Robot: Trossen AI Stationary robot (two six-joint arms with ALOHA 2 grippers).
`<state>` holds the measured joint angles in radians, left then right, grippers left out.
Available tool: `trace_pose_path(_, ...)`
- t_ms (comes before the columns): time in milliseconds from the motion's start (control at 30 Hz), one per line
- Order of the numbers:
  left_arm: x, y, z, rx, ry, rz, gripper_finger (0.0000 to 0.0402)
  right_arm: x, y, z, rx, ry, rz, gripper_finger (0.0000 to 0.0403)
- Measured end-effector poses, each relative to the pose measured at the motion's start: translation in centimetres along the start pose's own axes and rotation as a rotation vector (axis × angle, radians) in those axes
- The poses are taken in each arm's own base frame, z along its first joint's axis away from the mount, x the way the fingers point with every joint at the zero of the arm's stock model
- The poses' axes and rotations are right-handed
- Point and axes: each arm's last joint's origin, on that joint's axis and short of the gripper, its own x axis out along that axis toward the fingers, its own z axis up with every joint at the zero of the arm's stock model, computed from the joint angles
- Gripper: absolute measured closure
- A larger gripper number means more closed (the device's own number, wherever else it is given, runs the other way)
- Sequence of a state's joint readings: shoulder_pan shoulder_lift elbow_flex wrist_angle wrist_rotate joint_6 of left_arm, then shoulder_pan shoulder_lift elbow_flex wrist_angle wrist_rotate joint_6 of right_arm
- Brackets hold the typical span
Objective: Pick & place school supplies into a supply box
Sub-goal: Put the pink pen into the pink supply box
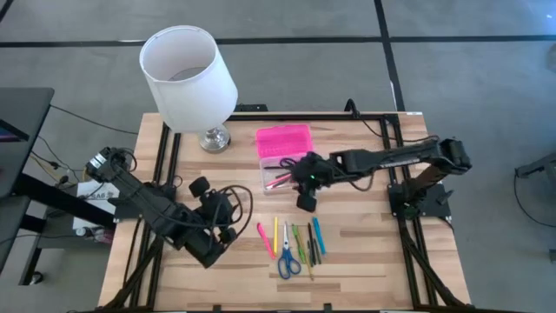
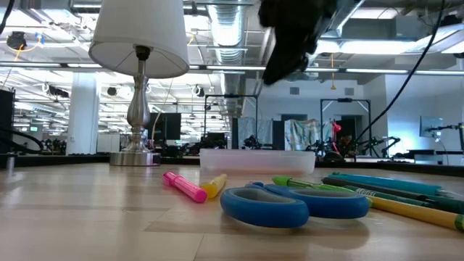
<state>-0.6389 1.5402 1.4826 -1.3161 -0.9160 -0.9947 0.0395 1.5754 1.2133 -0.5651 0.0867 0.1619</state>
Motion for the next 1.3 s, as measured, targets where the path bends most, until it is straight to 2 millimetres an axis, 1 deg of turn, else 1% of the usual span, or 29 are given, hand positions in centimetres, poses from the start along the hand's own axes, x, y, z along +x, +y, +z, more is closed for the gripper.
trace_pose_path(233,1.2,0.3,1.5,0.024,-0.11,0.076,0.0249,-4.2,4.5,-0.8,-0.09,-0.09,0.028,0.0302)
trace_pose_path(367,1.7,0.2,2.0,0.062,-0.104,0.063,0.0249,-6.6,6.5,-1.7,-0.058,-0.135,0.021,0.0302)
trace_pose_path(500,2.6,0.3,2.5,0.098,-0.03,-0.002,0.0249,-8.7,7.7,-3.3,-0.045,-0.092,0.049,0.0302)
trace_pose_path(600,3.3,0.3,2.9,0.133,0.027,-0.085,0.0249,-10.3,8.5,-4.4,-0.006,-0.103,0.031,0.0302)
trace_pose_path(800,4.2,0.2,3.8,0.303,0.061,-0.239,0.0249,-13.3,10.6,-6.1,-0.042,-0.244,-0.035,0.0302)
trace_pose_path(867,4.6,0.3,4.0,0.346,0.084,-0.283,0.0249,-13.9,11.4,-6.6,-0.058,-0.29,-0.066,0.0302)
trace_pose_path(933,5.4,0.1,4.1,0.388,0.113,-0.332,0.0249,-14.4,12.0,-7.1,-0.074,-0.332,-0.099,0.0302)
trace_pose_path(1033,6.8,-0.8,3.9,0.466,0.164,-0.435,0.0249,-15.0,12.8,-7.8,-0.078,-0.371,-0.106,0.0302)
trace_pose_path(1100,7.9,-1.9,3.8,0.516,0.184,-0.51,0.0249,-15.2,13.1,-8.1,-0.07,-0.377,-0.088,0.0302)
trace_pose_path(1233,11.0,-4.4,2.7,0.626,0.239,-0.607,0.0249,-15.5,13.8,-8.6,-0.027,-0.383,-0.056,0.0302)
trace_pose_path(1300,12.3,-5.4,2.0,0.677,0.269,-0.645,0.0249,-15.6,14.1,-8.7,0.031,-0.392,-0.036,0.0302)
